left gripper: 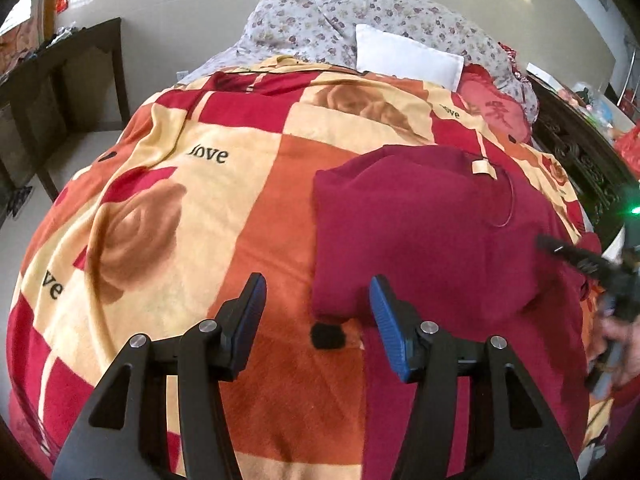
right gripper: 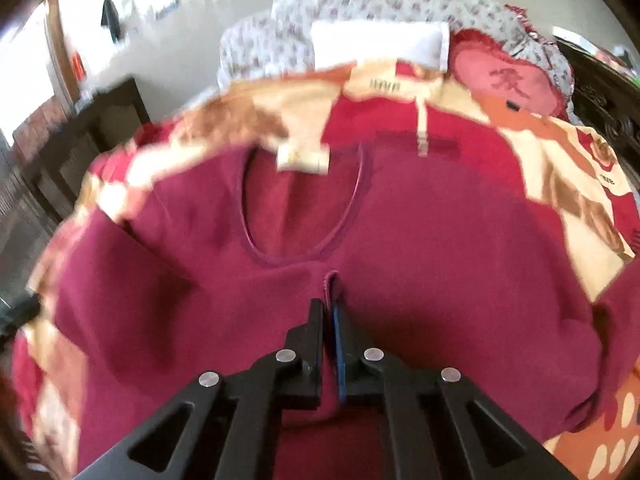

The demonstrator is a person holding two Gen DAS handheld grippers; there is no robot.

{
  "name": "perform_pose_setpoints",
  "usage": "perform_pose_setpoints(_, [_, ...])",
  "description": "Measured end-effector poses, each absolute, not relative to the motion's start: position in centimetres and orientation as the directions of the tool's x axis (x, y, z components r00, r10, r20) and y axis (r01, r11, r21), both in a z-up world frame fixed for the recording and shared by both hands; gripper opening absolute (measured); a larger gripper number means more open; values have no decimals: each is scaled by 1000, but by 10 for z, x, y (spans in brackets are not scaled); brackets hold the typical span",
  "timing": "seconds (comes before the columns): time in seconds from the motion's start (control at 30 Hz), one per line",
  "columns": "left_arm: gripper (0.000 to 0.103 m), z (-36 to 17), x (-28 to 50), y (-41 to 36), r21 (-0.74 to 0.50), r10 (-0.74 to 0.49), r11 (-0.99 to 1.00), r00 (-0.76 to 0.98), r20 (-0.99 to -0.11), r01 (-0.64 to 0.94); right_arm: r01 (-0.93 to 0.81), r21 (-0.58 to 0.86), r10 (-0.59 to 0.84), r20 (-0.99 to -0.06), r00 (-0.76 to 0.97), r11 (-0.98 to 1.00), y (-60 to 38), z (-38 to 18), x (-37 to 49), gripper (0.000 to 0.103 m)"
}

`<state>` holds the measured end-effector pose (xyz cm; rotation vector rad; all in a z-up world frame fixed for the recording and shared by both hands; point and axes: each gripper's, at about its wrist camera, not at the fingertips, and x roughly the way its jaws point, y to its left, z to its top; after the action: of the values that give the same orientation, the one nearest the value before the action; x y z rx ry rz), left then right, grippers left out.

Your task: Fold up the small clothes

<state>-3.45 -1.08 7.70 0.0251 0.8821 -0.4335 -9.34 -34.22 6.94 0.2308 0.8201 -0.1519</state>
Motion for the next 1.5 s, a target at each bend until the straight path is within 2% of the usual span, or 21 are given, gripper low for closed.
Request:
perform_pose_setpoints(0.07, [54,76,-34,-19,-158,-366,908,551,-750,389,284,112,-123,-711,692,952,-359,88,-109,4])
perform_pose_setpoints(0.17, [54,70,-33,-33,-156,-368,904,536,-760,399,388,80,-214,-724,656,918,-390,93,-124,4])
perform_pose_setpoints(0.33, [54,67,-30,-55,-164,-379,896,519,-766,413,437,72,-220,-783,581,897,-414,62,-122,4])
perform_pose_setpoints(0.5, [54,70,-20,-73,-154,-383,895,543,-747,418,458,109,-210,-780,590,882,-424,53,-121,4])
perform_pose_setpoints(0.57, [54,57,-10,-83,-120,-344,903,525,-778,413,471,97,-203,-813,546,877,-432,41,-114,11])
perform_pose_setpoints(0.63, [54,38,0,-89,-92,-296,913,491,-819,398,489,83,-222,-817,533,868,-437,42,-119,31])
perform_pose_setpoints(0.7, [54,24,6,-89,-97,-280,919,459,-843,383,519,93,-254,-790,558,850,-444,54,-132,37])
perform_pose_setpoints(0.8, [54,22,5,-86,-114,-292,920,463,-837,375,547,83,-307,-752,583,833,-444,73,-153,37])
perform_pose_setpoints(0.9, [54,34,-4,-86,-105,-293,924,503,-813,369,461,136,-215,-746,631,877,-429,77,-159,37])
perform_pose_setpoints(1.1, [54,55,-27,-102,-102,-336,905,544,-769,414,372,111,-146,-789,597,922,-397,43,-134,37])
perform_pose_setpoints(1.27, [54,53,-35,-122,-91,-352,882,517,-780,463,376,43,-198,-792,577,925,-387,31,-127,37])
perform_pose_setpoints(1.5, [54,41,-34,-143,-87,-341,880,494,-800,466,382,111,-147,-797,586,918,-392,52,-139,37])
